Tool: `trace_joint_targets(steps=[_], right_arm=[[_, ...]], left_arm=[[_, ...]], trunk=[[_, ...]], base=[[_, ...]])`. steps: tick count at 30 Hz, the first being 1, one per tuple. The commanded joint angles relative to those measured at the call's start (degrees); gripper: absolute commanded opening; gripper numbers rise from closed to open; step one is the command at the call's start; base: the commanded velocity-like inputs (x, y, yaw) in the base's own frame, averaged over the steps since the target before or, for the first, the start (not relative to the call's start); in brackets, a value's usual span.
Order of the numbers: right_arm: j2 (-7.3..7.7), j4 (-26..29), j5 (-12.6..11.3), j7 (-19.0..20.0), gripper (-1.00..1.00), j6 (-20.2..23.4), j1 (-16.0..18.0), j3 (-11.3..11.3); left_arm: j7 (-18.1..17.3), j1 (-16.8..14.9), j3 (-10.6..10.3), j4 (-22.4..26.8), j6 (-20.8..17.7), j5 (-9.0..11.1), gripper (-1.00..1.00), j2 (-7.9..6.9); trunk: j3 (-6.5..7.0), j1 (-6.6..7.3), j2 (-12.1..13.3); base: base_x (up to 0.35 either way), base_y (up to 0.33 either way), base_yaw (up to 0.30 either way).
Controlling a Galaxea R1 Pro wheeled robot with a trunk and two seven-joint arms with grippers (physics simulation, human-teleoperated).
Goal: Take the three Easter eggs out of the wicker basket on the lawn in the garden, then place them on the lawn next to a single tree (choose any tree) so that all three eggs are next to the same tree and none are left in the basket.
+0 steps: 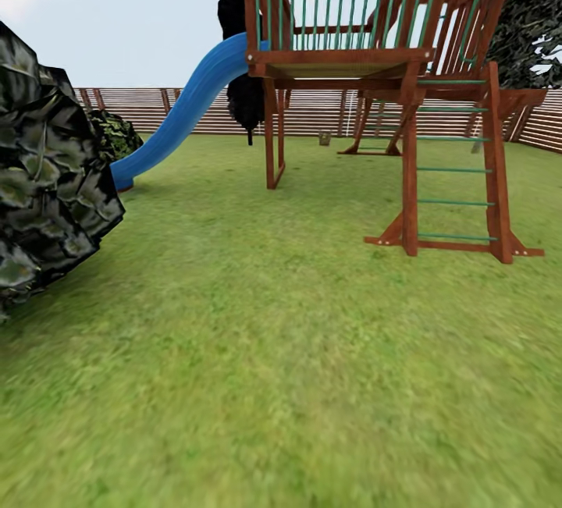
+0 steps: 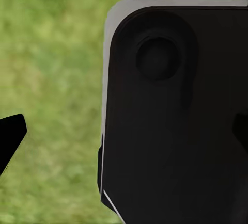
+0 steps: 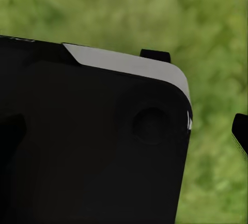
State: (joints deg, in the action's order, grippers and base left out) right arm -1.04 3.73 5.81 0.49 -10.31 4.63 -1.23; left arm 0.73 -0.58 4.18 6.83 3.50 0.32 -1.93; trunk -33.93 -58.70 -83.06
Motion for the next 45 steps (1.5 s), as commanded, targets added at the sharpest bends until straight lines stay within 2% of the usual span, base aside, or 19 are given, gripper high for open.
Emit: trace_joint_targets(steps=[1,45], right_arm=[[0.02,0.0,0.4,-0.1,1.0,-0.1,0.0,-0.1],[0.1,0.1,0.3,0.1,1.0,-0.1,0.0,-0.3]], left_arm=[[0.0,0.0,0.4,-0.1,0.2,0.0,1.0,0.01],[0.0,0.0,0.4,-0.1,0.2,0.0,1.0,0.0]], trunk=[[-0.05,-0.03,0.0],[0.07,-0.03,0.0]], base=[[0.322,0.115,0.015],[0.32,0.118,-0.009]])
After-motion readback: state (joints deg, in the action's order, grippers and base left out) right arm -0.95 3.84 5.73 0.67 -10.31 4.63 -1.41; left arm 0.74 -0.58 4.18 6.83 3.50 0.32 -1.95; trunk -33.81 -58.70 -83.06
